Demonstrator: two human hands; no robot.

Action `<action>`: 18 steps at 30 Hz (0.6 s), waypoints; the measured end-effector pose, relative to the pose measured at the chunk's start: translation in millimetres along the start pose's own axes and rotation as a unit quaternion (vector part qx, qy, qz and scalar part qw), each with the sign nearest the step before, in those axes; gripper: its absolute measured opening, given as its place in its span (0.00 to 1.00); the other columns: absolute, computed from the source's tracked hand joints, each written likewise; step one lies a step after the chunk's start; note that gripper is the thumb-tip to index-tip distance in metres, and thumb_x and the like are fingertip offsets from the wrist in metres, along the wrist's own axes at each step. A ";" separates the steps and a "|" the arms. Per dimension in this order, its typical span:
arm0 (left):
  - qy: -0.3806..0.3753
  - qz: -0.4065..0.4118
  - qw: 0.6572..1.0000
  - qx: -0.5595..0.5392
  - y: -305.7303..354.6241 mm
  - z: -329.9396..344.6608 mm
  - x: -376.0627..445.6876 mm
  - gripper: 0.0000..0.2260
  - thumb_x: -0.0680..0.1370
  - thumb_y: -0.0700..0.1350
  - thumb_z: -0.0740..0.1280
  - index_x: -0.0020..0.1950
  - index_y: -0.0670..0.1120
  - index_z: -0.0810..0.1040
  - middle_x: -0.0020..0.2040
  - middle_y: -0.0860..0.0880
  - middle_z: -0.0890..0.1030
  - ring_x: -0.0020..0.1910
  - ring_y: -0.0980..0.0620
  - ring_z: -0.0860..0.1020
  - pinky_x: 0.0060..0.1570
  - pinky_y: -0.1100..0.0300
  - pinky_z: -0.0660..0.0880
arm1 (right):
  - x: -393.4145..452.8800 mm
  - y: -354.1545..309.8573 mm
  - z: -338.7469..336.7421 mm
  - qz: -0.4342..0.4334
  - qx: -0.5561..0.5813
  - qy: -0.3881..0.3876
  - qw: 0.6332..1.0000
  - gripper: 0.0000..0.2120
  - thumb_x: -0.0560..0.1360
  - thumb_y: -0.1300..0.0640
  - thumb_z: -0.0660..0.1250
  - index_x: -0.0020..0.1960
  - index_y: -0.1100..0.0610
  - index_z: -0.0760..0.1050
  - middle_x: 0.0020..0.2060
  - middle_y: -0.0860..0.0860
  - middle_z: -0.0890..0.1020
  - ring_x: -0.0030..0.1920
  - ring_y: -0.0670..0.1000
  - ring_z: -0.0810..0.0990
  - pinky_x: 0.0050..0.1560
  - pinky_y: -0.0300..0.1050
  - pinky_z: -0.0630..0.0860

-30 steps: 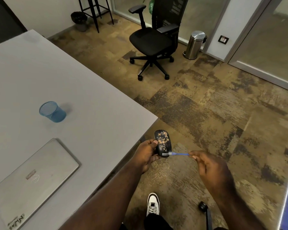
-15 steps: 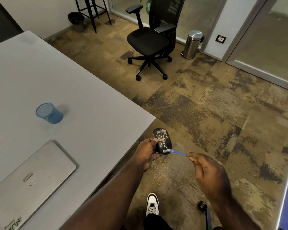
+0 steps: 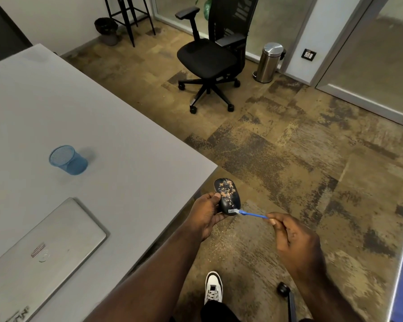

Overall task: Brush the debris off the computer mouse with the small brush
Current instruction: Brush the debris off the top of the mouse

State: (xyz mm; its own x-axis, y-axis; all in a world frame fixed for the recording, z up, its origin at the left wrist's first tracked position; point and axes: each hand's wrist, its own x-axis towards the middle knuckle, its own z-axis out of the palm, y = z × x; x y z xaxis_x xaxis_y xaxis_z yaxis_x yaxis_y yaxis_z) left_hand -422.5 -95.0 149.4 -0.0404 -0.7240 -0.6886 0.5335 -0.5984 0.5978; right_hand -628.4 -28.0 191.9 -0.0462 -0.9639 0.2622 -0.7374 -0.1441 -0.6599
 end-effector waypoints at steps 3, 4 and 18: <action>-0.008 -0.006 1.000 -0.006 -2.2 2.7 -0.3 0.09 0.82 0.40 0.59 0.49 0.39 0.77 0.47 0.39 0.83 0.42 0.46 0.84 0.39 0.50 0.82 | 1.9 -5.2 7.9 0.006 0.014 -0.020 1.000 0.08 0.76 0.63 0.70 0.53 0.55 0.84 0.44 0.48 0.87 0.42 0.48 0.85 0.40 0.43 0.81; -0.011 -0.008 1.000 -0.009 -3.0 3.7 -0.6 0.09 0.82 0.40 0.59 0.49 0.39 0.77 0.46 0.39 0.83 0.41 0.46 0.85 0.38 0.51 0.82 | 3.0 -5.5 10.5 0.014 0.016 -0.020 1.000 0.08 0.76 0.62 0.69 0.54 0.55 0.84 0.44 0.48 0.87 0.42 0.47 0.85 0.39 0.43 0.82; -0.014 -0.008 1.000 -0.008 -1.9 7.6 -0.7 0.09 0.82 0.40 0.59 0.47 0.40 0.77 0.47 0.40 0.83 0.42 0.47 0.84 0.37 0.52 0.82 | 8.3 3.1 9.1 0.044 0.047 0.023 0.998 0.08 0.76 0.63 0.68 0.50 0.54 0.83 0.42 0.44 0.86 0.41 0.42 0.84 0.38 0.38 0.80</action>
State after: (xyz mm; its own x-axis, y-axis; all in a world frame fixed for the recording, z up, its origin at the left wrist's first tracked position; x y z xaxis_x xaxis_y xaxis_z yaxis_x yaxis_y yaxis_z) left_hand -429.9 -96.0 151.9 -0.0727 -0.7246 -0.6853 0.5467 -0.6037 0.5803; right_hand -625.0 -38.5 185.6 -0.1409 -0.9628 0.2304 -0.6628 -0.0812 -0.7444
